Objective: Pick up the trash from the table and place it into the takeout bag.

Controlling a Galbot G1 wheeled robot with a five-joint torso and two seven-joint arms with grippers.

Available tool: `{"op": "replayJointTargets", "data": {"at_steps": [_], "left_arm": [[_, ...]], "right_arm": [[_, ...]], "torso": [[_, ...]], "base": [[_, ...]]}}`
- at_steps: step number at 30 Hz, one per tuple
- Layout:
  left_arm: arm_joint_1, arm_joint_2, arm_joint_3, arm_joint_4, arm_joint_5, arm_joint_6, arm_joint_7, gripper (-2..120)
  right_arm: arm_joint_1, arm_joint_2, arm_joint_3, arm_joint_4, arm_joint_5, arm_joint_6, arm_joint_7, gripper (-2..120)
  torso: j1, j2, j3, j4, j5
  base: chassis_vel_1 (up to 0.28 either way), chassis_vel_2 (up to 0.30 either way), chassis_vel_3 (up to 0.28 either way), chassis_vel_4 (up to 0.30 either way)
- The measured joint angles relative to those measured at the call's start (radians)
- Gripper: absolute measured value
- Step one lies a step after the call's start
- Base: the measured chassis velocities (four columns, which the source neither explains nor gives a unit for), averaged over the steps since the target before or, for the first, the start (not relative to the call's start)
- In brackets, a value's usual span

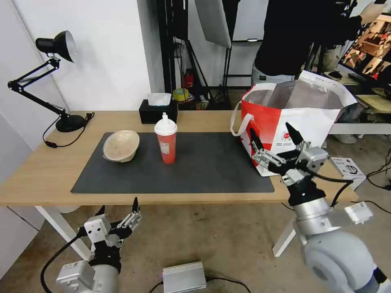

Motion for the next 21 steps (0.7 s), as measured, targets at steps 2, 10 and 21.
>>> {"op": "replayJointTargets", "data": {"at_steps": [2, 10, 21], "left_arm": [[-0.003, -0.003, 0.000, 0.000, 0.000, 0.000, 0.000, 100], [-0.001, 0.005, -0.002, 0.000, 0.011, -0.001, 0.021, 100], [-0.002, 0.007, 0.003, 0.003, 0.015, -0.005, 0.024, 100]], "right_arm": [[-0.020, 0.008, -0.001, 0.007, -0.015, 0.000, 0.008, 100], [-0.123, 0.041, -0.026, 0.023, -0.127, -0.010, 0.070, 100], [-0.219, 0.049, -0.062, 0.065, -0.200, -0.085, 0.161, 100]], "torso": [[0.000, 0.000, 0.000, 0.0000, -0.0001], [0.000, 0.000, 0.000, 0.0000, 0.0001], [0.000, 0.000, 0.000, 0.0000, 0.0001]], "base": [[0.000, 0.000, 0.000, 0.000], [0.000, 0.000, 0.000, 0.000], [0.000, 0.000, 0.000, 0.000]]}}
